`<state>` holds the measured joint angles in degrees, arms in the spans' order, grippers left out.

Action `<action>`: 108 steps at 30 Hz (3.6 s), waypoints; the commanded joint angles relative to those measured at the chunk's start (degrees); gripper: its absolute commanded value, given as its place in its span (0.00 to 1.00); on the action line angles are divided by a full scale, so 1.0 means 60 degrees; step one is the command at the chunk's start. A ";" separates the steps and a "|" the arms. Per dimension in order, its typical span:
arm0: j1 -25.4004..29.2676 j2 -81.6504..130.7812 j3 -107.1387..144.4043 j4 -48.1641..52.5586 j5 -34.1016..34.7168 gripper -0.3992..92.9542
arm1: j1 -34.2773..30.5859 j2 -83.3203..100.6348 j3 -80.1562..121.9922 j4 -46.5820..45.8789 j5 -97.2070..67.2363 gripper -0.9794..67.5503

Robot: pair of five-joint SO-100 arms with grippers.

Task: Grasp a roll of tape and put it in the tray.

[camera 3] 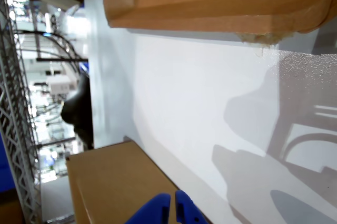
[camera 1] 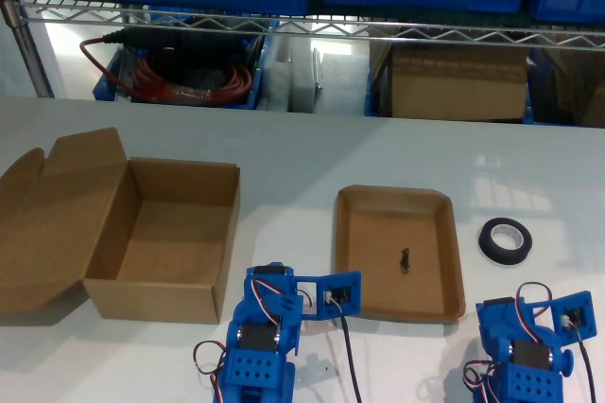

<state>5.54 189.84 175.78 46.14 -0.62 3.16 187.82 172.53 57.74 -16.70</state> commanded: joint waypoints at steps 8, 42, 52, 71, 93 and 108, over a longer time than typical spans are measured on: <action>-0.0088 0.0103 0.0308 -0.0117 0.0015 0.01 | 0.0073 0.0088 -0.0059 0.0015 0.0029 0.02; -0.0088 0.0103 0.0308 -0.0117 0.0015 0.01 | 0.1172 -1.4019 -1.0898 -0.0747 0.2095 0.41; -0.0088 0.0103 0.0308 -0.0117 0.0015 0.01 | 0.1216 -1.7637 -1.3945 -0.0044 0.2329 0.41; -0.0088 0.0103 0.0308 -0.0117 0.0015 0.01 | 0.1201 -1.8838 -1.5015 -0.0103 0.2344 0.02; -0.0088 0.0103 0.0308 -0.0117 0.0015 0.01 | -0.5464 -1.5015 -1.2070 0.0527 0.1685 0.02; -0.0088 0.0103 0.0308 -0.0117 0.0015 0.01 | -0.5479 -1.5234 -1.2012 0.0645 0.1479 0.33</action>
<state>5.54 189.84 175.78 46.14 -0.62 -29.36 94.13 100.81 61.52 -7.47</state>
